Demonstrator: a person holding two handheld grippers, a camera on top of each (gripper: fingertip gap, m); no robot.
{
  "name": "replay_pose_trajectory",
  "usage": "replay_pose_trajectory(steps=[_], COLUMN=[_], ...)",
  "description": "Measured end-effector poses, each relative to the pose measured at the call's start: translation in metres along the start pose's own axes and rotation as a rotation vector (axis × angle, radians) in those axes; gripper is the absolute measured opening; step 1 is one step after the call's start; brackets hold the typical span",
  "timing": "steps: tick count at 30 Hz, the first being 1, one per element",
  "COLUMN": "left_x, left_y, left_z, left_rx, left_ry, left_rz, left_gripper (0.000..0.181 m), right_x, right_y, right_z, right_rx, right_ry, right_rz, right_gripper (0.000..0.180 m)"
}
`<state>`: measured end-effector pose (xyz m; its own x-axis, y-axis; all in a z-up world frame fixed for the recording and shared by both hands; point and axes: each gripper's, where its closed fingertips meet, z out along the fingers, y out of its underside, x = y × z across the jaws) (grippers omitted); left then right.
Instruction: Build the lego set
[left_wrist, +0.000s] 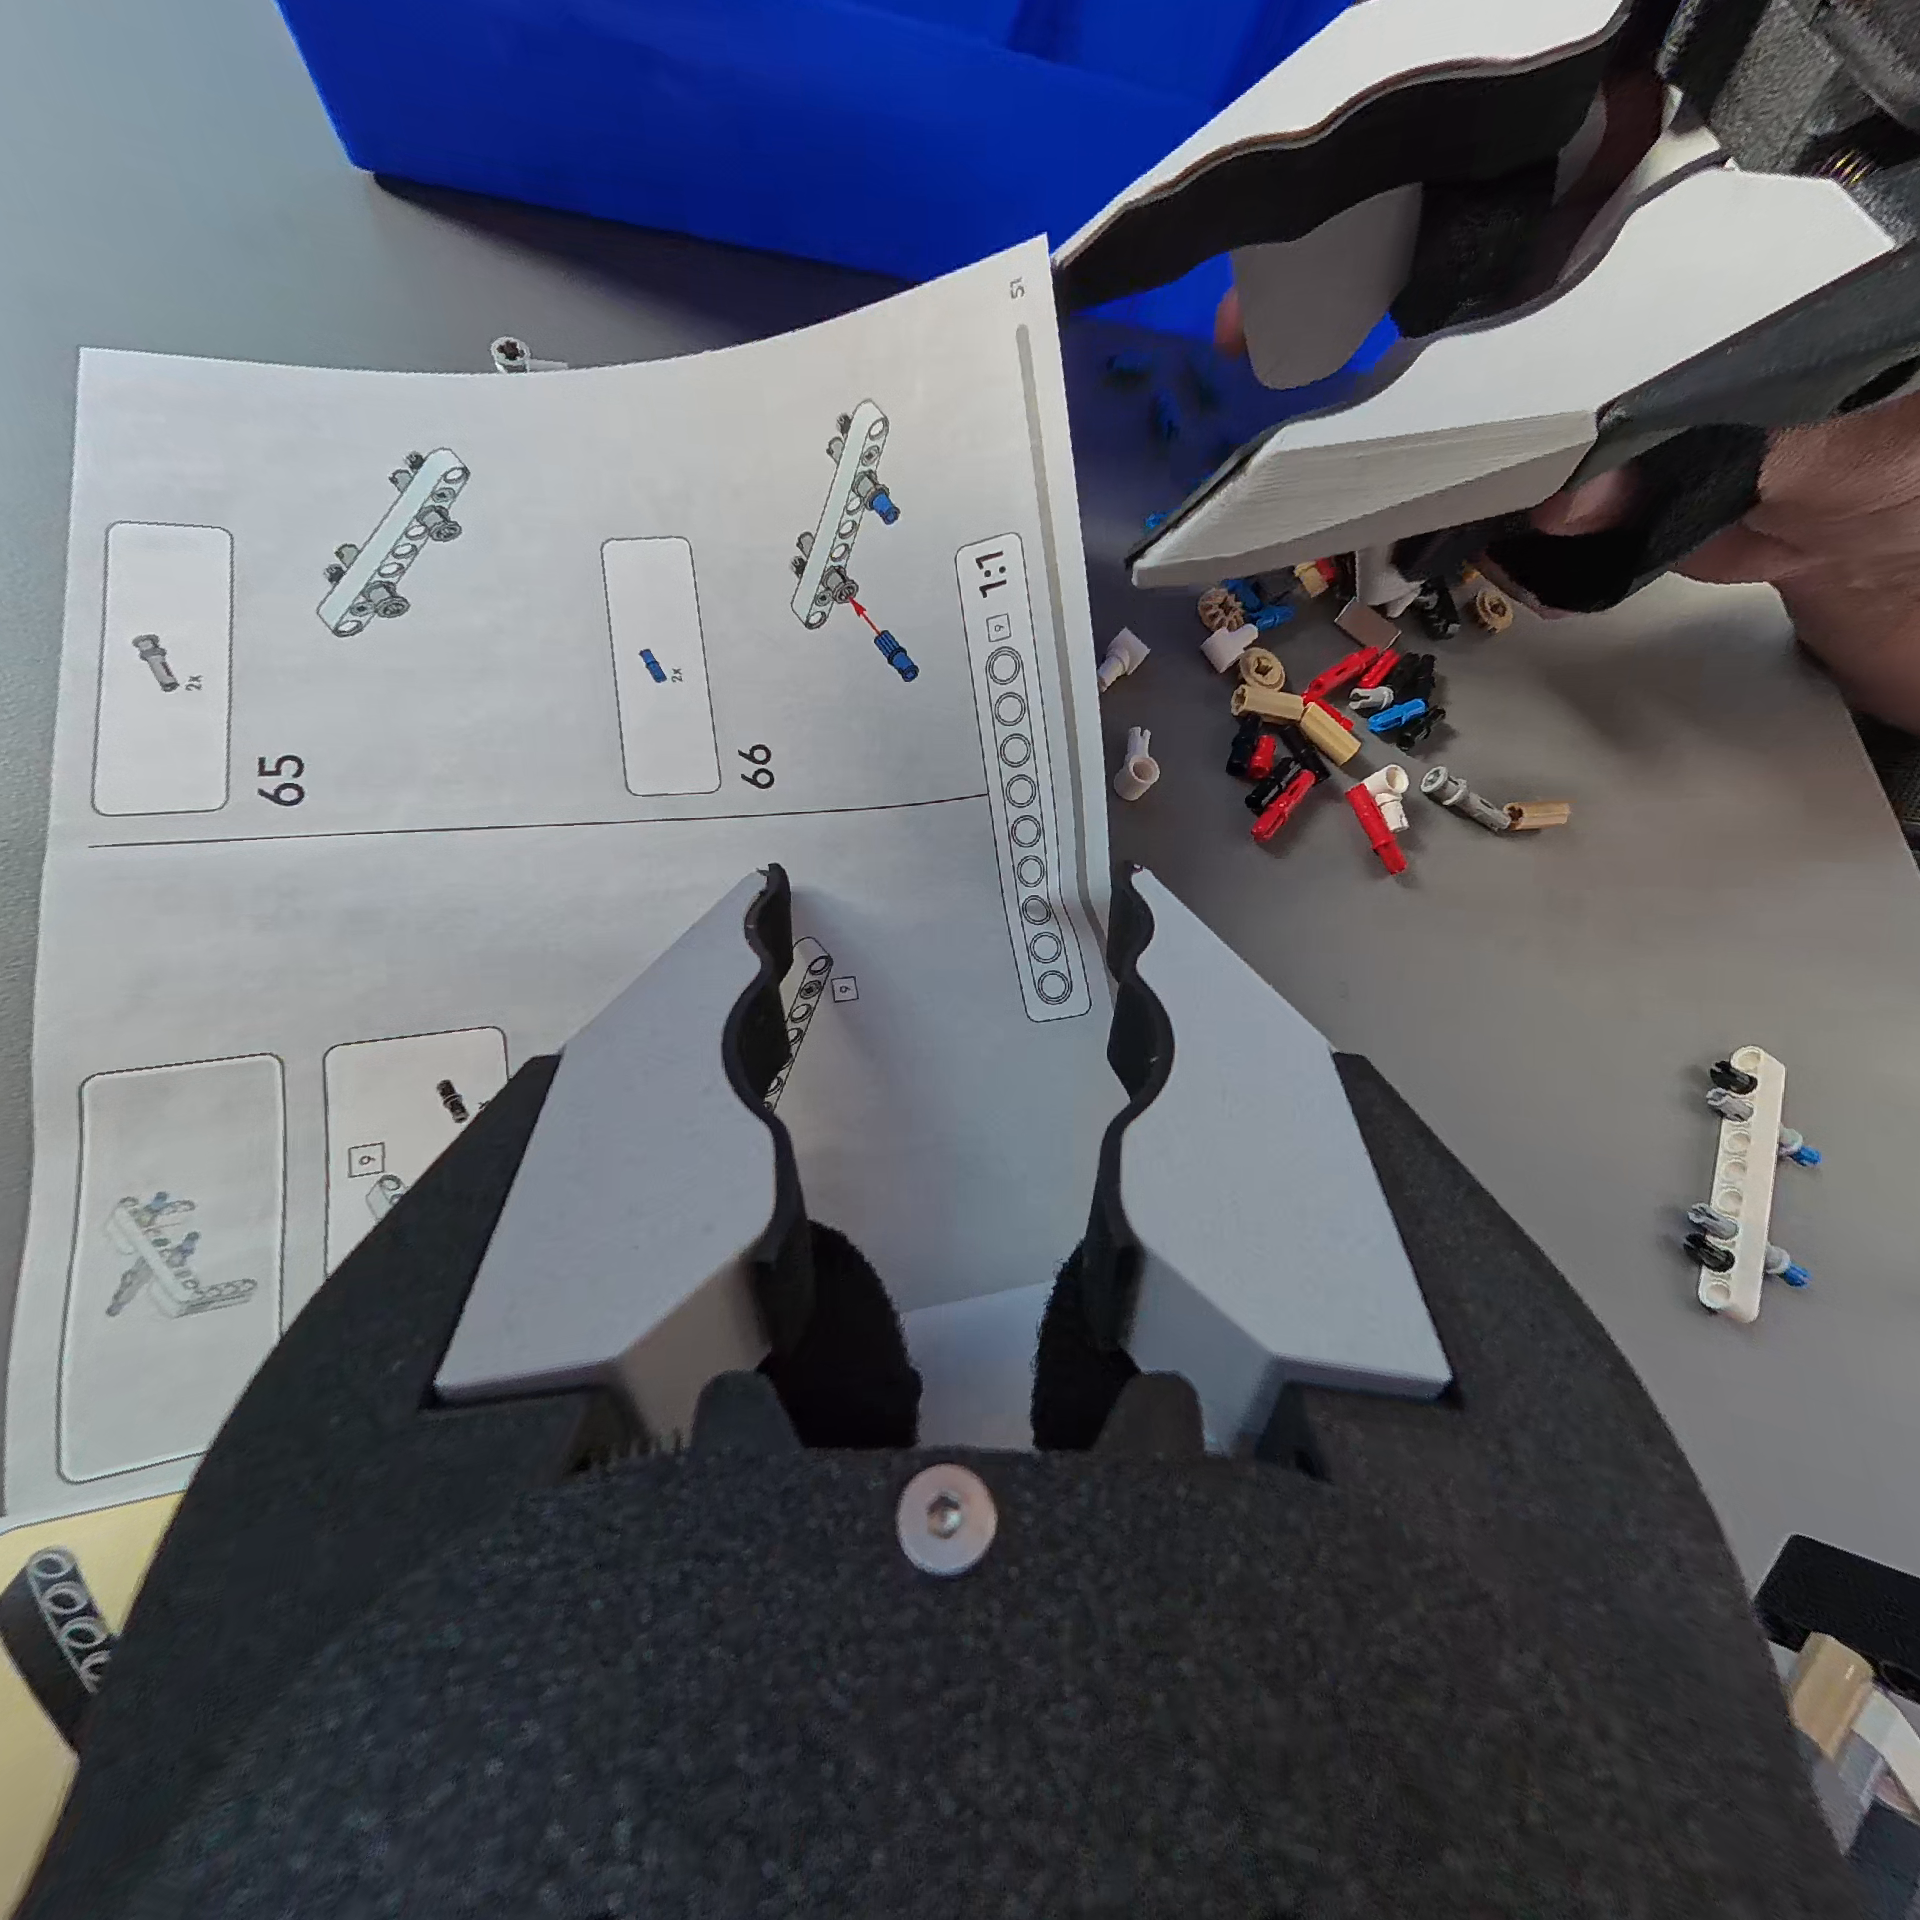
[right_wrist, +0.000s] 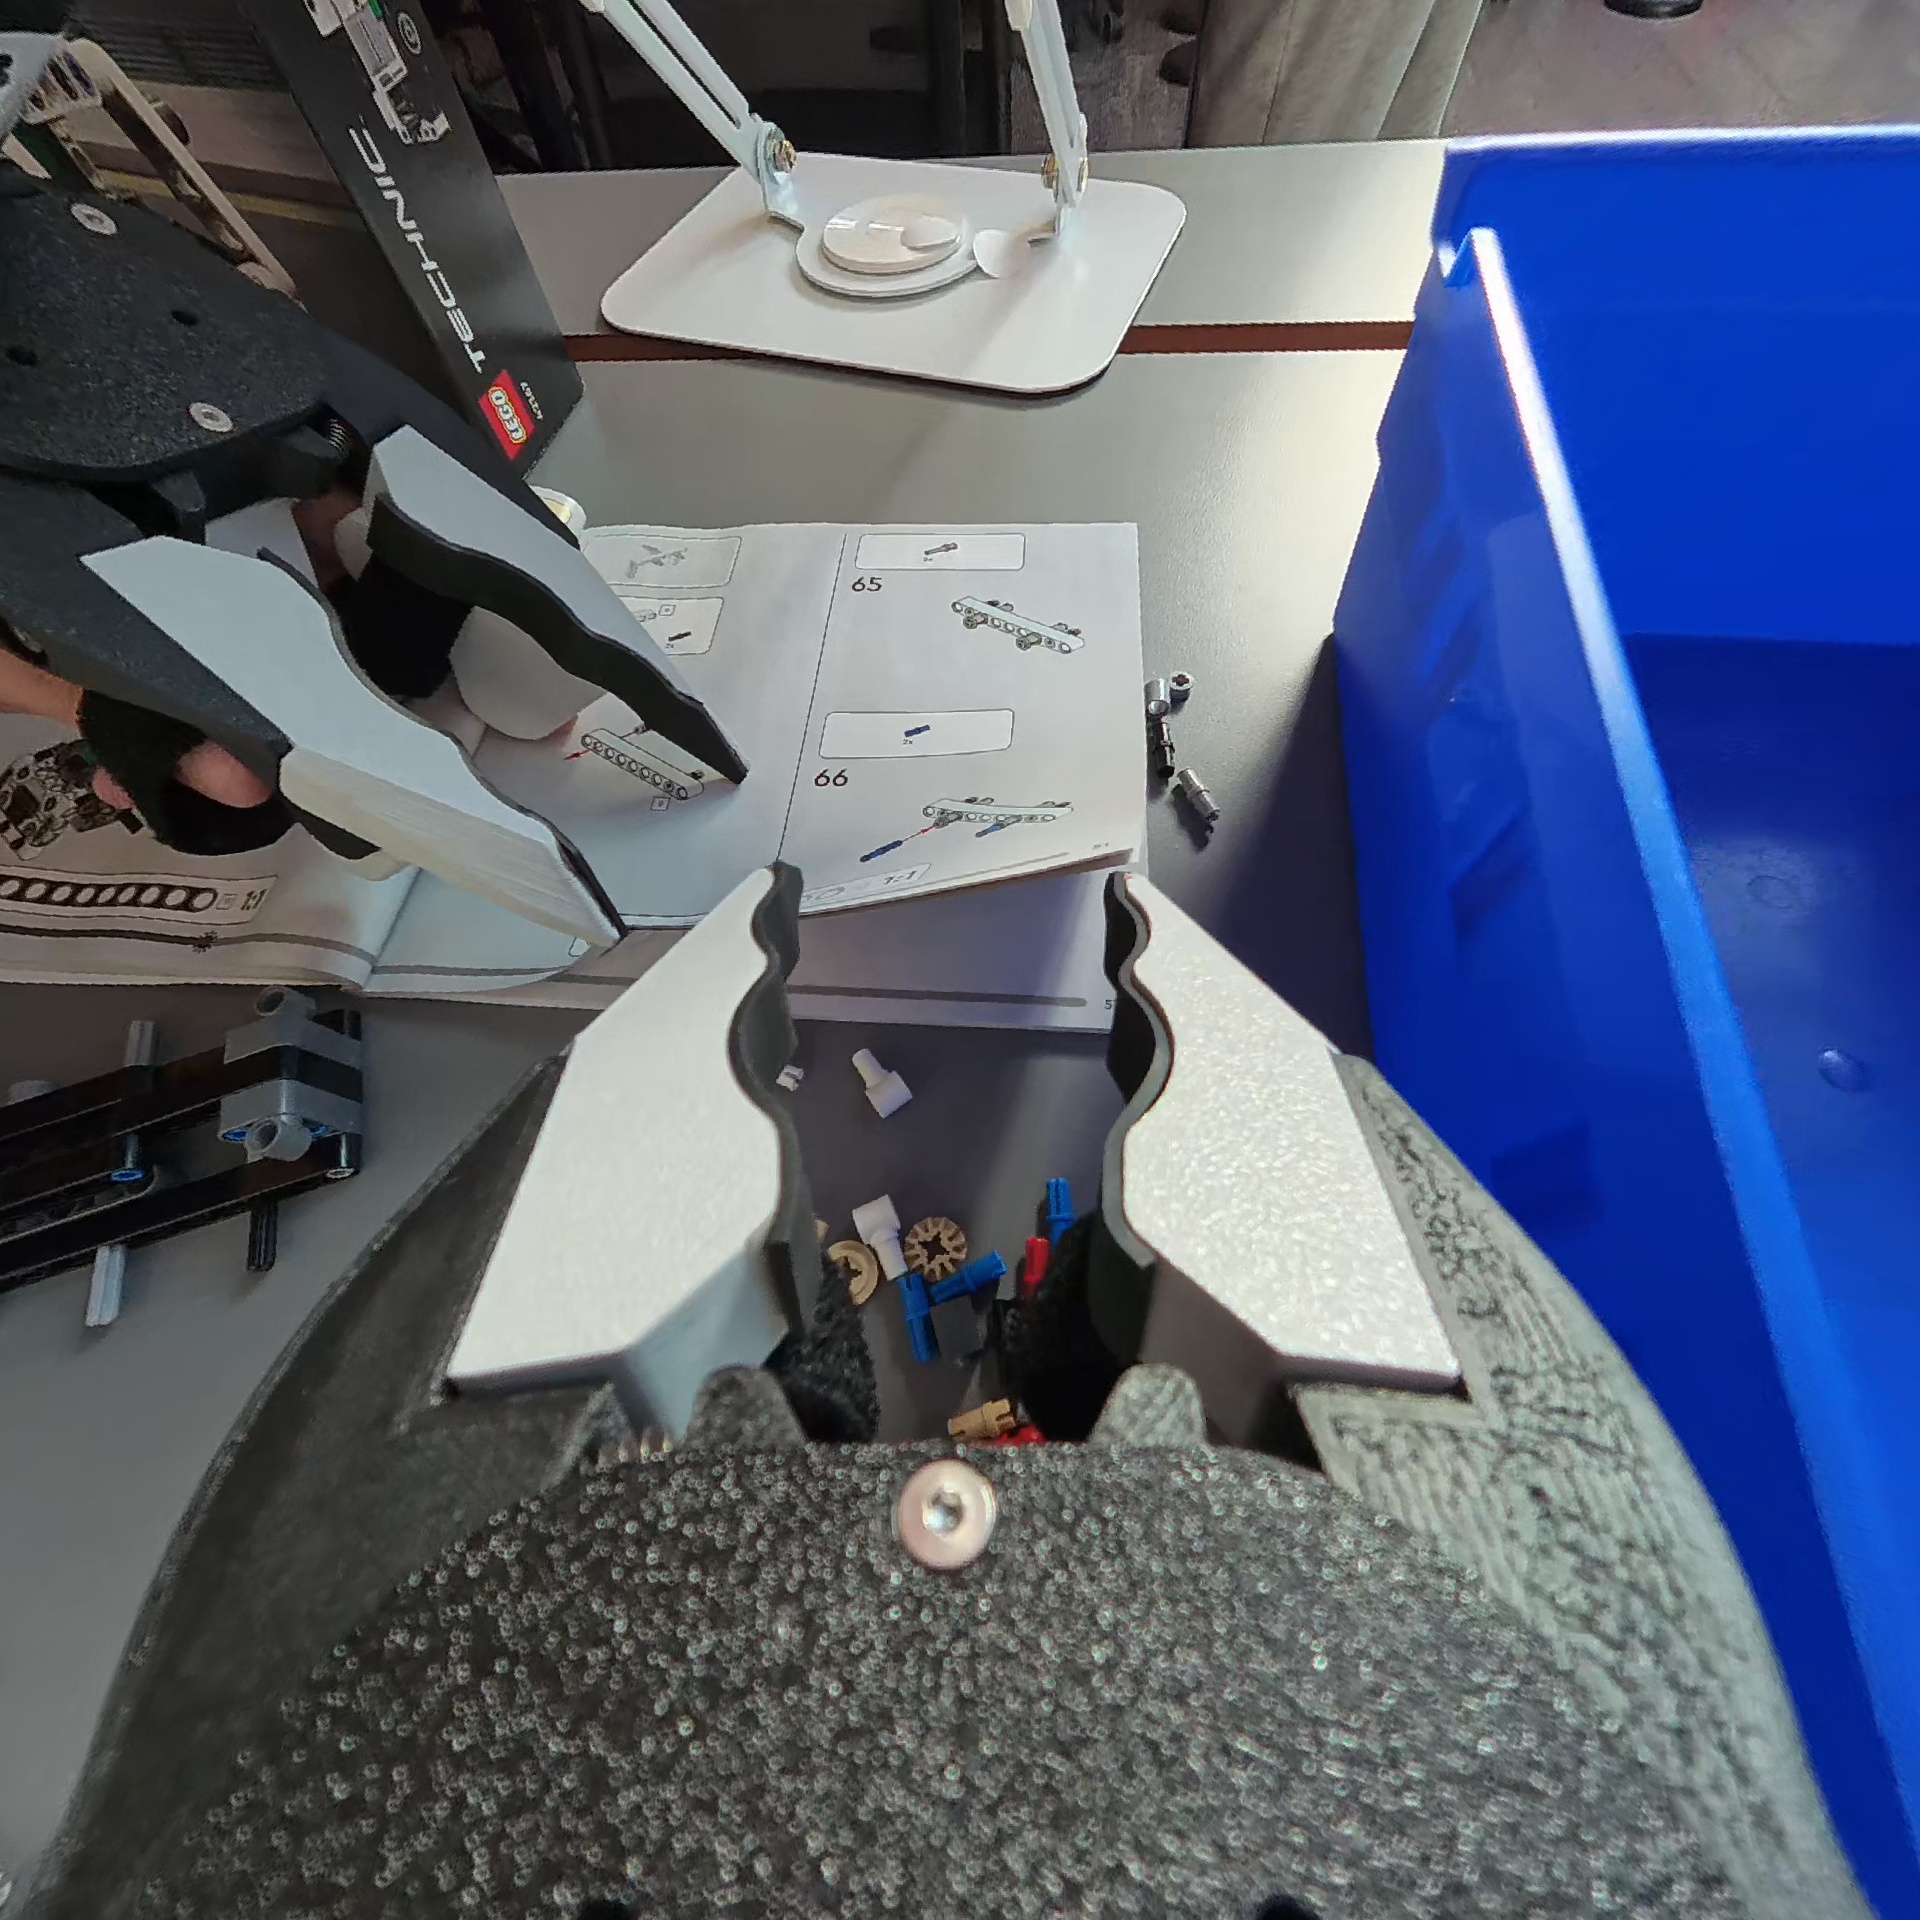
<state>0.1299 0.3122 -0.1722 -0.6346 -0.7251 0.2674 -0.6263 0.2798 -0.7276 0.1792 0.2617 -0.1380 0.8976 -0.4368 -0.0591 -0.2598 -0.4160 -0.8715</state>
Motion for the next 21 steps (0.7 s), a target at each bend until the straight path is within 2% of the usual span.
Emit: replay_pose_trajectory(steps=[1, 6, 7, 8, 9, 10, 13, 17, 21], left_x=[0.000, 0.000, 0.000, 0.001, 0.002, 0.003, 0.012, 0.018, 0.012], left_y=[0.000, 0.000, 0.000, -0.001, -0.002, -0.004, -0.024, -0.054, -0.050], left_z=[0.000, 0.000, 0.000, 0.000, 0.000, -0.002, -0.023, -0.070, -0.095], left_rx=[0.001, 0.009, 0.008, 0.006, 0.011, 0.027, 0.147, 0.385, 0.507], left_ry=[0.002, 0.012, 0.010, 0.007, 0.005, 0.008, 0.054, 0.141, 0.164], left_rz=[-0.001, -0.004, -0.002, -0.002, -0.009, -0.031, -0.162, -0.496, -0.699], left_gripper=[0.058, 0.057, 0.056, 0.056, 0.056, 0.055, 0.054, 0.056, 0.053], right_x=[0.000, -0.013, -0.015, -0.016, -0.019, -0.023, -0.036, -0.059, -0.074], right_y=[-0.001, 0.003, 0.004, 0.005, 0.004, 0.002, -0.011, -0.031, -0.031], right_z=[0.001, 0.020, 0.025, 0.029, 0.030, 0.030, 0.020, 0.003, 0.001], right_rx=[0.003, -0.058, -0.074, -0.094, -0.094, -0.089, -0.038, 0.098, 0.130], right_ry=[-0.002, -0.112, -0.124, -0.123, -0.131, -0.138, -0.083, 0.059, 0.174], right_rz=[0.009, 0.126, 0.141, 0.129, 0.105, 0.075, -0.186, -0.595, -0.849], right_gripper=[0.056, 0.048, 0.042, 0.023, 0.013, 0.009, 0.000, 0.000, 0.000])
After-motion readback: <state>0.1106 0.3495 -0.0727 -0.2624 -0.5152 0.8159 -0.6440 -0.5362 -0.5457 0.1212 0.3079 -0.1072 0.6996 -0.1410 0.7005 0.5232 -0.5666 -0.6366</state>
